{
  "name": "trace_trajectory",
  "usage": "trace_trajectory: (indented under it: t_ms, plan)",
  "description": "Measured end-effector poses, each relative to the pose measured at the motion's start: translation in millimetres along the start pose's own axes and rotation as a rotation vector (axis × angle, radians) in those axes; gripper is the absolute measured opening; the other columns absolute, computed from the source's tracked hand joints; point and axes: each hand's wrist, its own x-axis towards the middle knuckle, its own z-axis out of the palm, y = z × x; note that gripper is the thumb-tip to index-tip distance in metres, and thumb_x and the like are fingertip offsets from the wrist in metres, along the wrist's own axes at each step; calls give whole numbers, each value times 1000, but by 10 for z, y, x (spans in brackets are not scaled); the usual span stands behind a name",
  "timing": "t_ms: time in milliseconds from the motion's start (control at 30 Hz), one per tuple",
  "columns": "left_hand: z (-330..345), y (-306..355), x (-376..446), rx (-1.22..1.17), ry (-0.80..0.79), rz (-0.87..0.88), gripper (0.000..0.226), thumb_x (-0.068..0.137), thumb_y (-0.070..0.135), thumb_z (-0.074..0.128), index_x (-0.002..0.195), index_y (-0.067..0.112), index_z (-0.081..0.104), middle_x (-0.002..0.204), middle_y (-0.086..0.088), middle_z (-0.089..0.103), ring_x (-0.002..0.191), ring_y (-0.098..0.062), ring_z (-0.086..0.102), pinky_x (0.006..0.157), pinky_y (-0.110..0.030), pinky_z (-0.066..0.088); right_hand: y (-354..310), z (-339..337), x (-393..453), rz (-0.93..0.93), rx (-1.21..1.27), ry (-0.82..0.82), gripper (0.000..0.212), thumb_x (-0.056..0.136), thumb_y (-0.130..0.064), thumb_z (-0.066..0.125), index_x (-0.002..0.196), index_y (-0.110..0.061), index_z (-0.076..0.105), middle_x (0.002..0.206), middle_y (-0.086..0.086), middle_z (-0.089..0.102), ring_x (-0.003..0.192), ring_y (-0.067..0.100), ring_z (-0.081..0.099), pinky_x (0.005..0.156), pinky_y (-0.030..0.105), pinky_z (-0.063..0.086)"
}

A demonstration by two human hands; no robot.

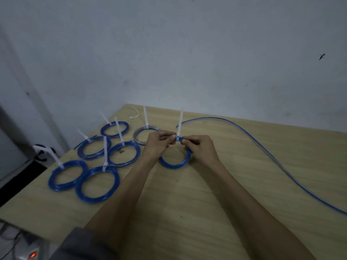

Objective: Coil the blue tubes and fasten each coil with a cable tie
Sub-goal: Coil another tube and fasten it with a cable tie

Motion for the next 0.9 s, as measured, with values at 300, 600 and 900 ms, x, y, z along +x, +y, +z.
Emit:
trace_trajectory:
  t_ms: [300,600,900]
  plan:
    - [-328,-212,41,431,143,59,21,99,14,60,115,10,73,111,-1,72,103,-12,63,86,-21,42,-121,584,20,-75,-225,1,21,96,-22,64,112,-15,76,104,3,71,94,15,64,88,35,53]
    - [-251,-262,-20,644,214,110,21,97,5,58,112,6,71,109,-9,72,100,-21,66,83,-27,50,-94,628,15,-110,-440,-61,23,97,-30,61,111,-18,76,98,5,65,94,20,58,82,35,46]
    - [6,-57,-45,591,330,244,23,97,22,61,118,17,66,115,0,69,105,-22,63,91,-47,53,-98,21,-38,-98,-463,12,20,97,-33,59,104,-24,76,97,-4,66,87,10,60,83,36,51]
